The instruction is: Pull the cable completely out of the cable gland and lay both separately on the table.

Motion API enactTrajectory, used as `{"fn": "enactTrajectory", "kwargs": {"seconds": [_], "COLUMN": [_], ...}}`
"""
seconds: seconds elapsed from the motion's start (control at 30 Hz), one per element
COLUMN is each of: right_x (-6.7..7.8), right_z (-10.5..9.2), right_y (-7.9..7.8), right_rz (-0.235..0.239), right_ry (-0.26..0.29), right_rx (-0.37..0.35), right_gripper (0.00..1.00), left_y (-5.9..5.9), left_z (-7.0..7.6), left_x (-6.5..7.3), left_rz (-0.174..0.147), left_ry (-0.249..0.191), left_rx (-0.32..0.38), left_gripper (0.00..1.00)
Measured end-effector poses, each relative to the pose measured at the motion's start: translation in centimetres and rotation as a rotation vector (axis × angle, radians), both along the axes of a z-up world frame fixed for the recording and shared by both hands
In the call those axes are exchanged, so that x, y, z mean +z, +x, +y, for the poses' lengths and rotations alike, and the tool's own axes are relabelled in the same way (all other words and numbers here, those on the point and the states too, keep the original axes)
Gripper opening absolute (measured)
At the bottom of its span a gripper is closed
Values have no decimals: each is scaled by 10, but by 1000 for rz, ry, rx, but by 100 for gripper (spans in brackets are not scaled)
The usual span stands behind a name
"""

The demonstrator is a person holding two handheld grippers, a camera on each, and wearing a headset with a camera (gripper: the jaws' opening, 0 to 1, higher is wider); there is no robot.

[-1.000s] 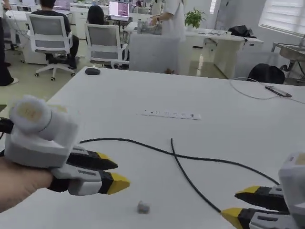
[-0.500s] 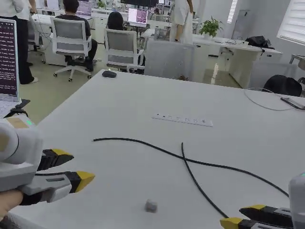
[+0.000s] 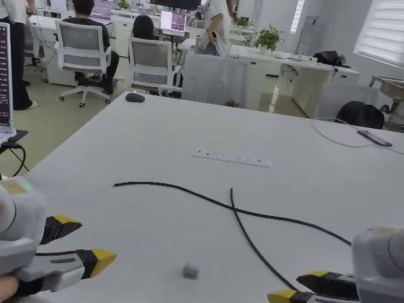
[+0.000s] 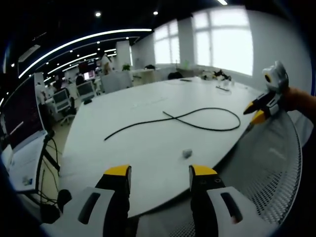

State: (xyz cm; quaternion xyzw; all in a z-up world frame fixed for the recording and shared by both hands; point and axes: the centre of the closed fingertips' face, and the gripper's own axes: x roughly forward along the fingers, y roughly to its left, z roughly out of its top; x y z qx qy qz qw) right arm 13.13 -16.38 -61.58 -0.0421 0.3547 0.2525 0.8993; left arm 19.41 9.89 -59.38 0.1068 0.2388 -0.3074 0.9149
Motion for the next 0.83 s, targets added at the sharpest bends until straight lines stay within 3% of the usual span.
{"fn": "enactTrajectory", "kwargs": {"seconds": [0.83], "right_x": [-3], "right_z": [4], "right_y": [-1], "right_rz": [15], "right_ry": [-6], "right_rx": [7], "right_gripper": [40], "left_y": [-2], "left_z": [0], "left_x": [-1], "left_rz": [11], "left_ry": [17], "left_rx": [-16], "left_gripper": [46]}}
